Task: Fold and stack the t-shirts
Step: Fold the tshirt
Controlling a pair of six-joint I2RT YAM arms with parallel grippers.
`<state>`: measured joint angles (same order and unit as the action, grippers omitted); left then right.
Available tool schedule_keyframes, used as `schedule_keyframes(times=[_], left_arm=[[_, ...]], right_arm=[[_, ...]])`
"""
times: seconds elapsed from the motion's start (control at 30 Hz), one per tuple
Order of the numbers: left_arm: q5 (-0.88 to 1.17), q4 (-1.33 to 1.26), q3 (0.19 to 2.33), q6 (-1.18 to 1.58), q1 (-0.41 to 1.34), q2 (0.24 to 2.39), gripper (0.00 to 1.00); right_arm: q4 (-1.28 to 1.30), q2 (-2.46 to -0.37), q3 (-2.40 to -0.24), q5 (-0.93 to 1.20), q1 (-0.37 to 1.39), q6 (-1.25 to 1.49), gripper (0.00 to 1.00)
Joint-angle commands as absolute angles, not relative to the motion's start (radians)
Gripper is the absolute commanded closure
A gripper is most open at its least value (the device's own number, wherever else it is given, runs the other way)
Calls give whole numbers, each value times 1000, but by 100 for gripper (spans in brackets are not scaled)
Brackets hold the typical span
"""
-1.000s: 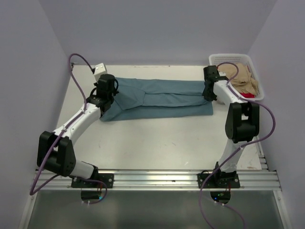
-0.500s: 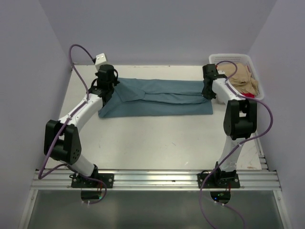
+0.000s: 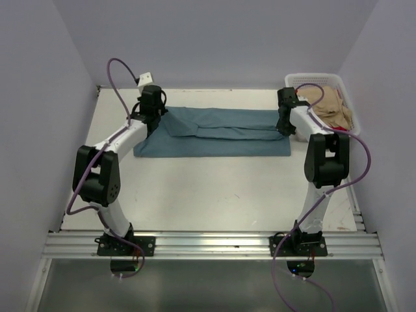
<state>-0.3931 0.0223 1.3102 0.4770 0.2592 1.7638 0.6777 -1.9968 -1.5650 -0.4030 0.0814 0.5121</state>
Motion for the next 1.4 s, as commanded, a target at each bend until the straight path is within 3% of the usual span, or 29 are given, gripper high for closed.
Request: schedule_keyframes(times=[0.0,0.3,0.33,0.37,0.4,0.43,0.47,0.5,0.53,0.63,0.77,0.83,0.87,0.9,0.93,0.97,1.03,1.07,1.37], left_arm=[[-387,-48,1374,454,247,1785,100],[-399,-80,1427,440,235,1848,100],[-405,-93,1430,446,227,1859,100],[-414,-92,1433,455,222,1865,99],[-419,-92,1440,463,219,1879,64],[-422,-89,1446,471,212,1885,44],[-432,-81,1451,472,210,1891,10],[-445,-72,1459,477,210,1891,2],[-454,-77,1456,485,210,1887,0],[-440,-124,1416,486,210,1844,0],[-385,-150,1352,494,212,1748,0],[-321,-131,1319,511,212,1711,1],[-299,-114,1301,529,212,1692,11],[-267,-103,1249,547,212,1659,21],[-202,-109,1214,576,212,1645,34],[-186,-110,1142,597,212,1631,68],[-178,-112,1070,666,213,1603,97],[-179,-117,1010,682,213,1600,100],[-133,-72,960,790,215,1710,100]], right_arm=[[666,-2009,-1603,-439,74,512,100],[634,-2060,-1626,-419,69,509,100],[614,-2072,-1629,-411,71,509,98],[600,-2077,-1631,-399,71,506,86],[586,-2080,-1632,-367,69,505,74],[551,-2076,-1625,-361,69,502,48],[536,-2066,-1618,-351,71,500,38],[517,-2054,-1608,-336,71,496,30],[477,-2039,-1579,-330,71,494,20],[392,-1947,-1508,-310,72,483,11],[338,-1798,-1444,-295,77,459,10],[315,-1754,-1401,-285,81,448,16],[304,-1731,-1385,-261,83,439,22],[295,-1706,-1370,-253,84,428,31],[288,-1698,-1350,-244,86,426,76],[290,-1695,-1344,-238,87,426,99],[316,-1723,-1351,-224,86,423,100],[328,-1736,-1361,-198,89,417,100],[463,-1930,-1456,-98,106,425,100]])
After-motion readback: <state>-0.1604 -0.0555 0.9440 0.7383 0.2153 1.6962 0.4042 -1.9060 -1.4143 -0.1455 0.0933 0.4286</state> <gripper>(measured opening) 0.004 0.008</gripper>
